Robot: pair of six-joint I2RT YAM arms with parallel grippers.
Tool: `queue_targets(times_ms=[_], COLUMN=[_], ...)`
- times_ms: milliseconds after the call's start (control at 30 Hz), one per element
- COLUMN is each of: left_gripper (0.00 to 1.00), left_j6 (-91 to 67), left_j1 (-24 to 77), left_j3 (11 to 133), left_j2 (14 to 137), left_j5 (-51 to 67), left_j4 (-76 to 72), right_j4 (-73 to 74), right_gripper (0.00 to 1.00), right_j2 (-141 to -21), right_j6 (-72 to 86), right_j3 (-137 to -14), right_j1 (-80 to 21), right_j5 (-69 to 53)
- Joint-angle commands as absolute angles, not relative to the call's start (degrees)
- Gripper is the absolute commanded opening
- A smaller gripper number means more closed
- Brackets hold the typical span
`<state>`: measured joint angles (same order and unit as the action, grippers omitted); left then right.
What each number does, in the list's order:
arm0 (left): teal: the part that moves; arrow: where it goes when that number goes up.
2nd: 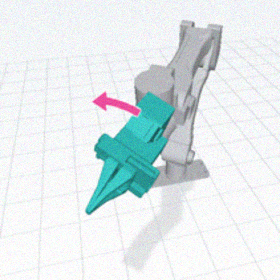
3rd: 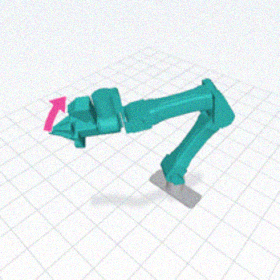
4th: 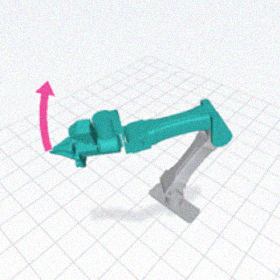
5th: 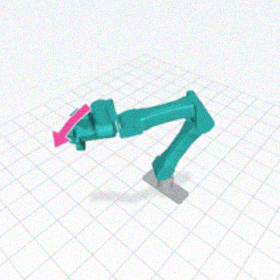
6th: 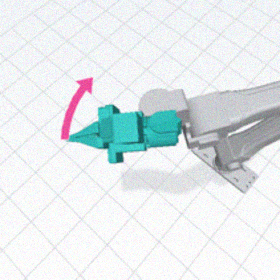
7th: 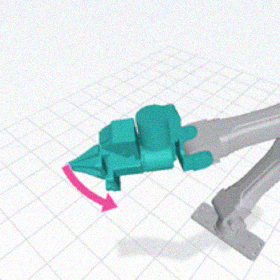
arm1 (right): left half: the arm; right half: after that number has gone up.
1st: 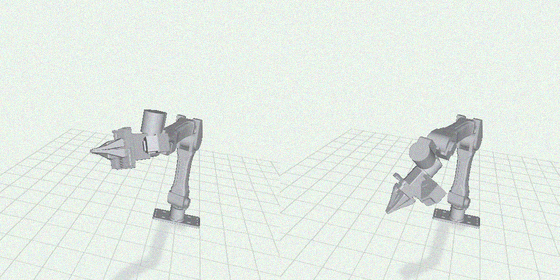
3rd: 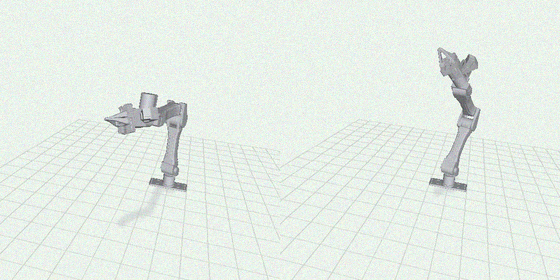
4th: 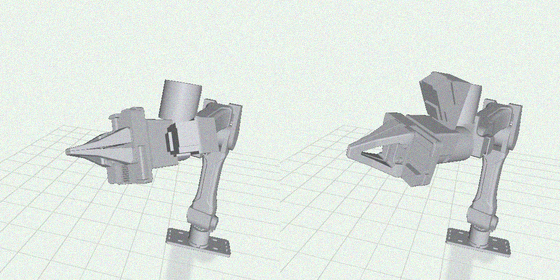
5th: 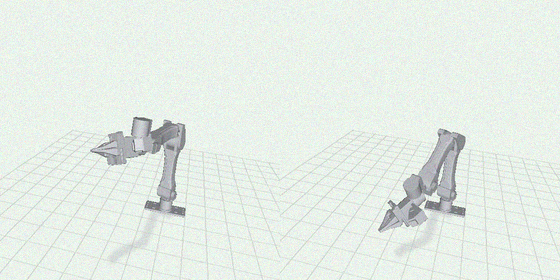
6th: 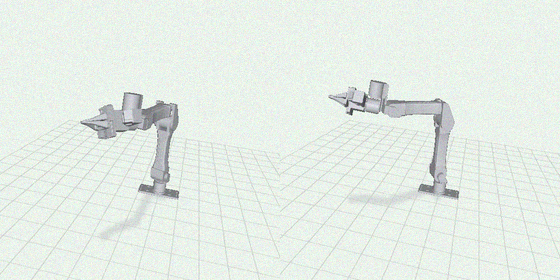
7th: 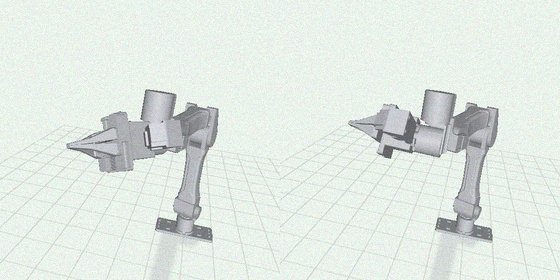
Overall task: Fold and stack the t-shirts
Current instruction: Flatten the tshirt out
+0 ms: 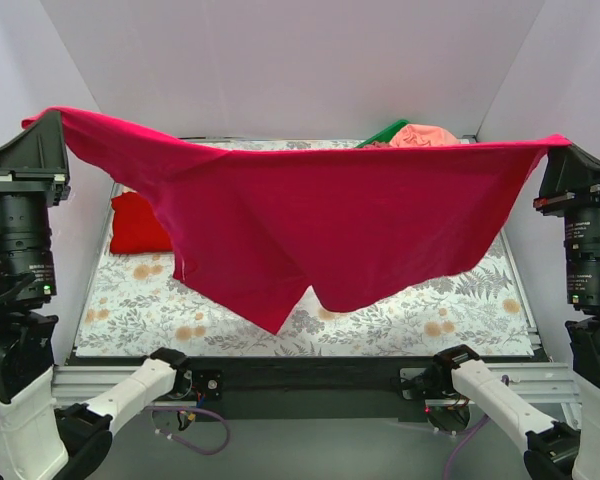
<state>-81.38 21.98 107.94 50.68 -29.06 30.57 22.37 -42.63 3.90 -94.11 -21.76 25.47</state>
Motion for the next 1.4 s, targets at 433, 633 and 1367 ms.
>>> queue_targets(times_ms=[433, 633, 1367], left_gripper=[0.00, 0.00, 0.00], left_j6=[-57.84, -54.13, -64.16], left_j1=[21.71, 16.80, 4.83], left_j3=[103.12, 101.23, 107.50], left_j2=[71.09, 81.98, 66.81], left_j5=[-35.57, -29.54, -11.34], left_j4=[16.89, 7.46, 14.76], right_j4=[19.16, 13.54, 11.69], right_gripper=[0.01, 0.01, 0.01], right_j2=[-55.45, -67.40, -56.79], right_j6=[0.53, -2.02, -0.44], right_j3=[-90.54, -90.78, -91.15], right_j1=[-21.45, -20.57, -18.63], right_j5=[29.52, 31.04, 18.02])
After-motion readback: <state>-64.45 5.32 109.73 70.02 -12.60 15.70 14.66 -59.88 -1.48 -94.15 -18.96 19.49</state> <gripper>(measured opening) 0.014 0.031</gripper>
